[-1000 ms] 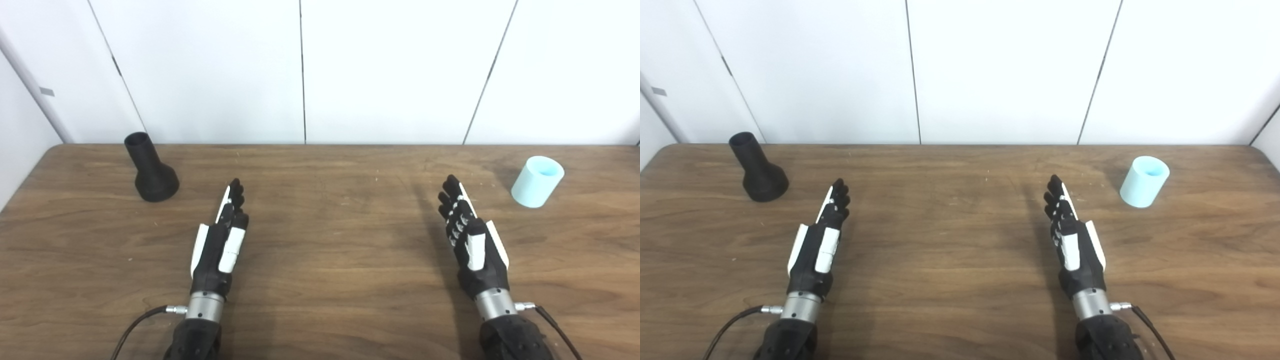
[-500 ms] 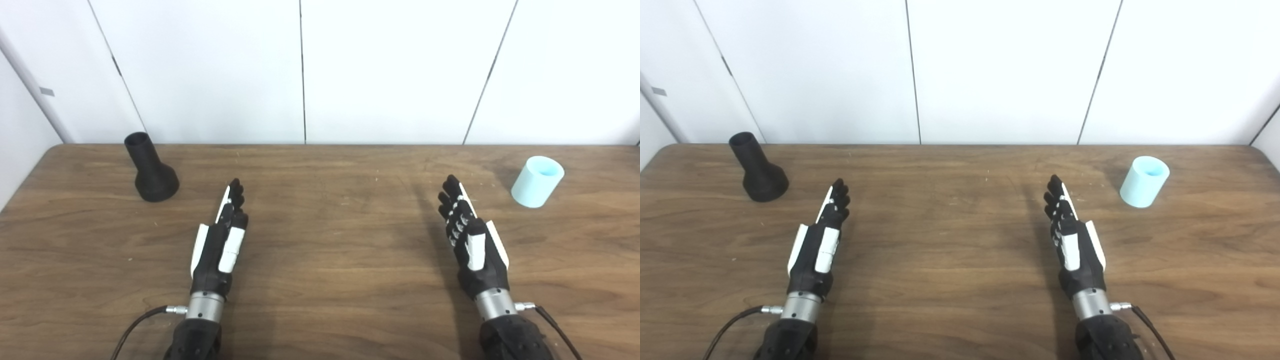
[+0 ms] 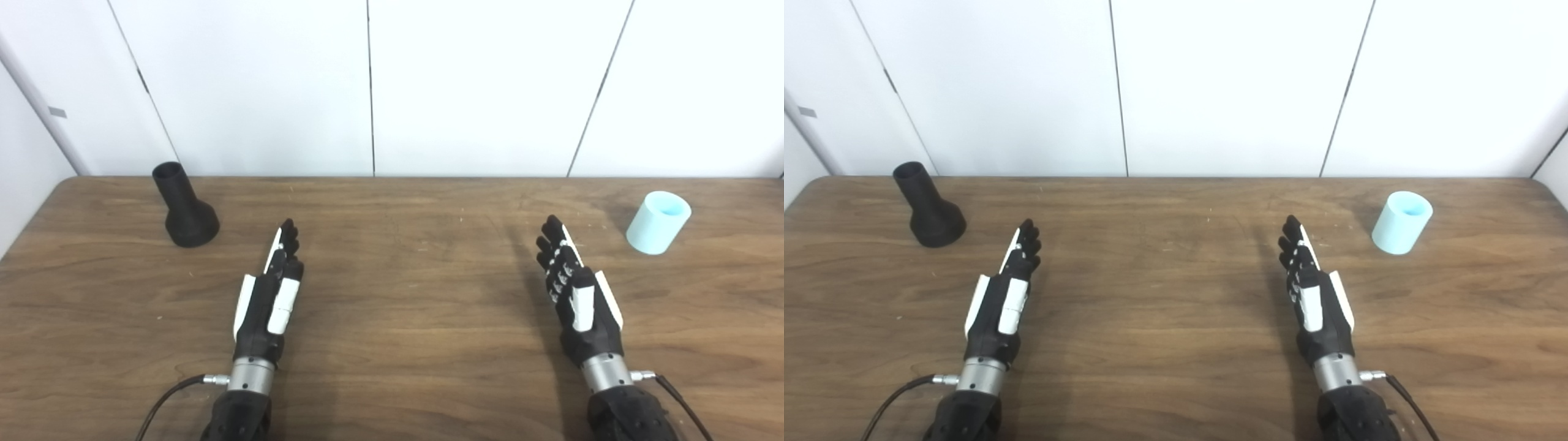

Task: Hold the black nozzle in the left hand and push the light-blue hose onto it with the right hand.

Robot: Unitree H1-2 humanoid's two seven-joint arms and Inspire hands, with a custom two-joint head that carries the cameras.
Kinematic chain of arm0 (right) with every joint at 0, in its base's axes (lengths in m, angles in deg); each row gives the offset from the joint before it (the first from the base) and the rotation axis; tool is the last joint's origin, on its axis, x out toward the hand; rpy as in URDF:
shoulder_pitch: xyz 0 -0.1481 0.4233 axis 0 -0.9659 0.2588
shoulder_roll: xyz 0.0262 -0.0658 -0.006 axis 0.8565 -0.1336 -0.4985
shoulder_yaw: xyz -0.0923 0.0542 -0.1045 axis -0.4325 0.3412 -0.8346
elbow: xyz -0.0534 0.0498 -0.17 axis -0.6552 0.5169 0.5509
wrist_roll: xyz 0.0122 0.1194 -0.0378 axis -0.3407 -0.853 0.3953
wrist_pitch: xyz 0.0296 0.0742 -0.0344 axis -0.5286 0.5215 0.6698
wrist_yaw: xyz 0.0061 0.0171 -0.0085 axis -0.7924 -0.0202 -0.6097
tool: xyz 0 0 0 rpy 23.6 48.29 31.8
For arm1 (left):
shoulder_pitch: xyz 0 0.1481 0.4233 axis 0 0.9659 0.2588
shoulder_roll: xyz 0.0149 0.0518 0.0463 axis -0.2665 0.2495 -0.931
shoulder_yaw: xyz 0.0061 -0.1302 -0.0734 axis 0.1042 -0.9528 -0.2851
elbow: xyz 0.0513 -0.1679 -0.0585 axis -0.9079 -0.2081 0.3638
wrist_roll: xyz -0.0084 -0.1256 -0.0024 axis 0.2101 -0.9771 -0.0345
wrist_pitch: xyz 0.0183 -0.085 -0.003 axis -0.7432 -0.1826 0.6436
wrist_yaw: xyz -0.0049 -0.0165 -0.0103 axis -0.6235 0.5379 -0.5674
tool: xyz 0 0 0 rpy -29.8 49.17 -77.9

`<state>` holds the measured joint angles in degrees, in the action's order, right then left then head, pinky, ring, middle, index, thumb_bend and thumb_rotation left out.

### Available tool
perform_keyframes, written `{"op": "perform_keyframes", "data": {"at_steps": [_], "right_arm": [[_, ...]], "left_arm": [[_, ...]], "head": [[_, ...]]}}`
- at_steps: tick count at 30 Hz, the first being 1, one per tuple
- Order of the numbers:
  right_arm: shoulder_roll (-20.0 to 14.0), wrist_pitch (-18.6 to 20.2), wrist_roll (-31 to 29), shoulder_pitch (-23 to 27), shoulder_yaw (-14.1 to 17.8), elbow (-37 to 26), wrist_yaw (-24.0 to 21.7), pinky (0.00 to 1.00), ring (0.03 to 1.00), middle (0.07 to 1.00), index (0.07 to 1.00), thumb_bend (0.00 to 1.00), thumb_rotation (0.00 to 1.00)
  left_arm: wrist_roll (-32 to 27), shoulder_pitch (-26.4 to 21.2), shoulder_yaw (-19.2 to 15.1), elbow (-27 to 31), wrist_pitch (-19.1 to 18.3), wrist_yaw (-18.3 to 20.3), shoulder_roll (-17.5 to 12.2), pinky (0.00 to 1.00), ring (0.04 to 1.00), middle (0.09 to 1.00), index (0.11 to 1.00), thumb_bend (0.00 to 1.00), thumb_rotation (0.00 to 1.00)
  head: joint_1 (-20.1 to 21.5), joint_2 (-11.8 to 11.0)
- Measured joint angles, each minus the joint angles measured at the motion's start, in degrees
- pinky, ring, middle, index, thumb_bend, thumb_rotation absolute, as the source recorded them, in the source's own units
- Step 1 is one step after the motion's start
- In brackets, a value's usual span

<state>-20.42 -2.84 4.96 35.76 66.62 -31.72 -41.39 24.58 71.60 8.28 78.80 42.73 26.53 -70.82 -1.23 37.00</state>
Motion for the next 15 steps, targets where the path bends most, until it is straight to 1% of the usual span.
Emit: {"op": "perform_keyframes", "data": {"at_steps": [15], "right_arm": [[0.0,0.18,-0.13,0.0,-0.07,-0.04,-0.01,1.0,1.0,1.0,1.0,0.79,1.0]], "left_arm": [[0.07,0.0,-0.01,0.0,-0.01,0.0,-0.04,1.0,1.0,1.0,1.0,0.95,0.99]], "head": [[0.09,0.09]]}}
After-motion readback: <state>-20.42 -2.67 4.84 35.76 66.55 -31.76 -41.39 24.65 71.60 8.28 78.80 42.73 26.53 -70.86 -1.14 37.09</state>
